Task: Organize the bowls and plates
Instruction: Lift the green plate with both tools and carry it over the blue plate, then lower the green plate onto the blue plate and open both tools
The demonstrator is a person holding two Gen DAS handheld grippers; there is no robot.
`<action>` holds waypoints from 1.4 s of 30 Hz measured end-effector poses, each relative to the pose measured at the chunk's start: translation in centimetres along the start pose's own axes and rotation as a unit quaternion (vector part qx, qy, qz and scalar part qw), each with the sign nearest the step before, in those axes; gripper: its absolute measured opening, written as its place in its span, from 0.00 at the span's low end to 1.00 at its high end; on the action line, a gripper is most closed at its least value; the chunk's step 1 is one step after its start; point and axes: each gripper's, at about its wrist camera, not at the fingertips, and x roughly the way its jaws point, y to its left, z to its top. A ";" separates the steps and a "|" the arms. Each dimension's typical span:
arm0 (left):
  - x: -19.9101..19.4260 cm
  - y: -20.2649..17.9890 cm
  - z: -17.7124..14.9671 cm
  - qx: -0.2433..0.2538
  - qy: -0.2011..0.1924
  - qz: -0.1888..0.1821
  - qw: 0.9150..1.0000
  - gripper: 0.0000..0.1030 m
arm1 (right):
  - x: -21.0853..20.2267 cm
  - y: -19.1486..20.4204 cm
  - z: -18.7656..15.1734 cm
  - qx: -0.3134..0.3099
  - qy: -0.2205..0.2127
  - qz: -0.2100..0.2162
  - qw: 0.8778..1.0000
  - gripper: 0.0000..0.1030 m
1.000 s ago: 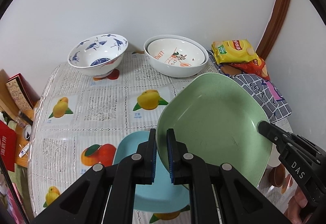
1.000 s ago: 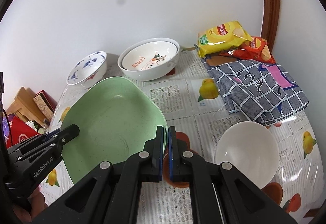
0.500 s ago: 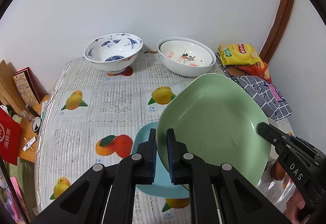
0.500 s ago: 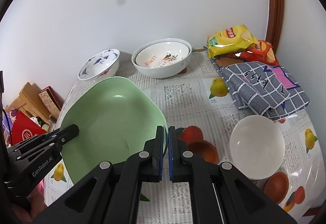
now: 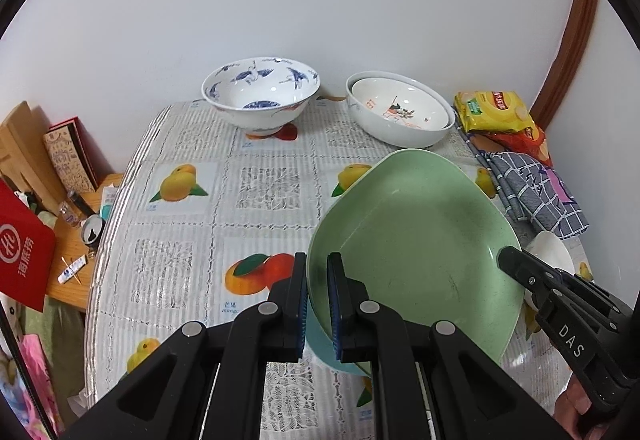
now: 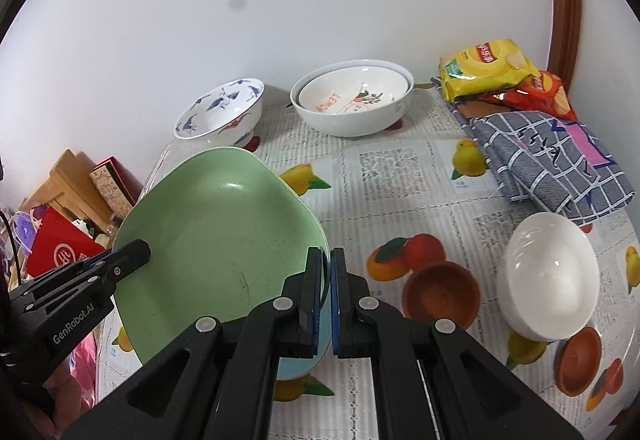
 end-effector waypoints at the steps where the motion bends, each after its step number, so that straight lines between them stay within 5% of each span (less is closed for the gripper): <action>1: 0.3 0.2 -0.2 -0.003 0.003 -0.001 1.000 0.09 | 0.3 0.1 -0.1 -0.001 0.002 0.000 1.000 0.04; 21: 6.9 0.1 -2.8 -0.011 0.071 -0.002 0.997 0.09 | 6.8 -1.4 -2.0 -0.013 0.059 -0.020 0.998 0.05; 42: 5.4 -0.4 -4.2 0.029 0.089 0.018 0.995 0.14 | 6.7 -0.8 -1.6 -0.047 0.035 -0.024 0.998 0.13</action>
